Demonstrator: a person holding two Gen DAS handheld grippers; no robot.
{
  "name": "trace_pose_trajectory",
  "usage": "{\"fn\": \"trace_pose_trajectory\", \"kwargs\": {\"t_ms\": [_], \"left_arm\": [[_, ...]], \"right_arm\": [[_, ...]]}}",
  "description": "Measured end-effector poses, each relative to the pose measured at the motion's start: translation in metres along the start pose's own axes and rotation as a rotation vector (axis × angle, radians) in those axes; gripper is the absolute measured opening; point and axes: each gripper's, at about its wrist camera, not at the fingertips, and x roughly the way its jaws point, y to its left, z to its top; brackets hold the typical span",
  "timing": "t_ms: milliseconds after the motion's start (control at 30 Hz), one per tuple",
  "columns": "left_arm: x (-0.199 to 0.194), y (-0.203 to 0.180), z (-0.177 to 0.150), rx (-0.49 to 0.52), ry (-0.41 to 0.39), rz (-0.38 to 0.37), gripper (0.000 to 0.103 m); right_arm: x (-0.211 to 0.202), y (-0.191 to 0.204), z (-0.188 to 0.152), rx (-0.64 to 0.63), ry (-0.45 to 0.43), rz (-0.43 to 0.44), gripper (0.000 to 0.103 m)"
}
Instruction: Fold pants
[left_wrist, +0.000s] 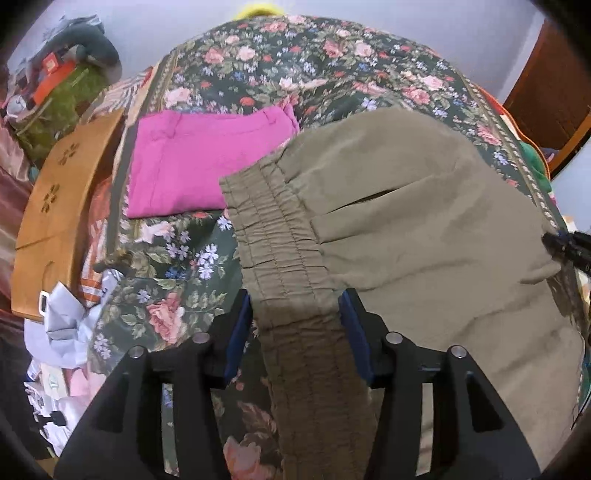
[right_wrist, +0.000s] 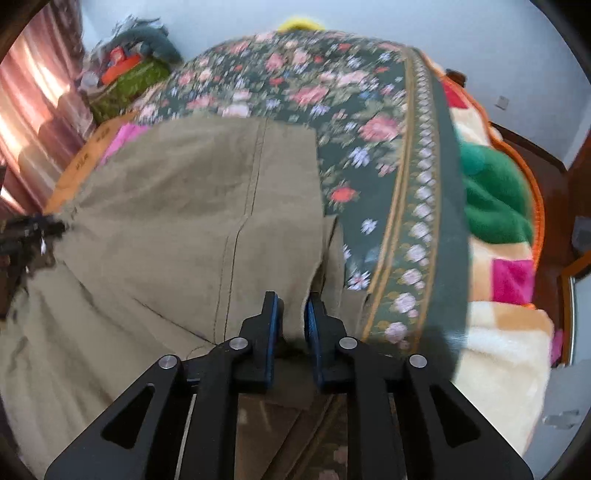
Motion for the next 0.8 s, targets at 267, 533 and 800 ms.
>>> {"fn": "trace_pose_trajectory", "kwargs": {"t_ms": [267, 533, 800], "left_arm": [[-0.04, 0.013, 0.014, -0.004, -0.101, 0.013, 0.065], [-0.05, 0.034, 0.049, -0.054, -0.16, 0.032, 0.083], [-0.001, 0.047, 0.074, -0.095, -0.093, 0.009, 0.085]], "right_arm": [[-0.05, 0.005, 0.026, 0.013, -0.137, 0.002, 0.045], [-0.05, 0.016, 0.07, 0.001, -0.221, 0.014, 0.068], [0.008, 0.01, 0.104, 0.029, -0.147, -0.005, 0.07]]}}
